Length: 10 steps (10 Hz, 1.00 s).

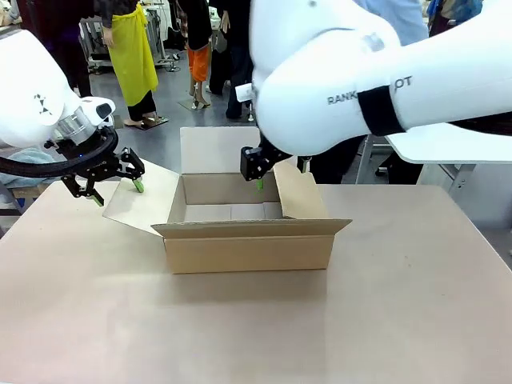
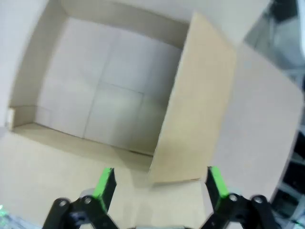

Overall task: Pack the gift set into the box.
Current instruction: Place both hands on the side flaps of the Package Box and spread them outward.

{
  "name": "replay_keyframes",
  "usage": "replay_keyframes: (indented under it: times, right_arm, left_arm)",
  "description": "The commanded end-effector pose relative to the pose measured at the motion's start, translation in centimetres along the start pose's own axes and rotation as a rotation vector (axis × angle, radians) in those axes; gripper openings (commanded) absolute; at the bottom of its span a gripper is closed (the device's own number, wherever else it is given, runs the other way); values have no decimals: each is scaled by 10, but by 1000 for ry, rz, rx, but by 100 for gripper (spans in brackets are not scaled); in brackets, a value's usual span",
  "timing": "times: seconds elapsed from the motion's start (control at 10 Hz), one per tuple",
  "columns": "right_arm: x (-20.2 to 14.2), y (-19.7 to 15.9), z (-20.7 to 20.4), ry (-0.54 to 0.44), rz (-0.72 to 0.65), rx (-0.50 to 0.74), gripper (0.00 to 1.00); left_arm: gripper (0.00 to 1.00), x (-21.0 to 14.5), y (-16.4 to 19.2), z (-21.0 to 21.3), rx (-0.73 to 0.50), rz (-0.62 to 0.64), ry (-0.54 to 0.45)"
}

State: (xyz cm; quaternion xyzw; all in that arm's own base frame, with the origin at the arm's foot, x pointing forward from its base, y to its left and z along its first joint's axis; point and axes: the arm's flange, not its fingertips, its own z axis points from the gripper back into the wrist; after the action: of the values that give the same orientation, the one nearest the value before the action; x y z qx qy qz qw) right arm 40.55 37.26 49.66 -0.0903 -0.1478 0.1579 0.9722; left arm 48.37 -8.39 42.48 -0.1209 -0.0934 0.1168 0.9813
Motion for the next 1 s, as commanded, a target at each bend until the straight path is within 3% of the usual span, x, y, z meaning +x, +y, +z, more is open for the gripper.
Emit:
replay_keyframes:
  times: [0.0,0.2,0.5,0.9]
  right_arm:
    - [34,31,-33,39,-39,-19,100]
    - [43,38,-43,-13,-66,-67,100]
    - [52,33,-75,37,-111,-162,100]
    - [53,20,-100,19,-142,-245,100]
  left_arm:
    - [100,0,0,2,17,12,0]
    - [100,0,0,2,17,12,0]
    - [100,0,0,2,17,12,0]
    - [100,0,0,2,17,12,0]
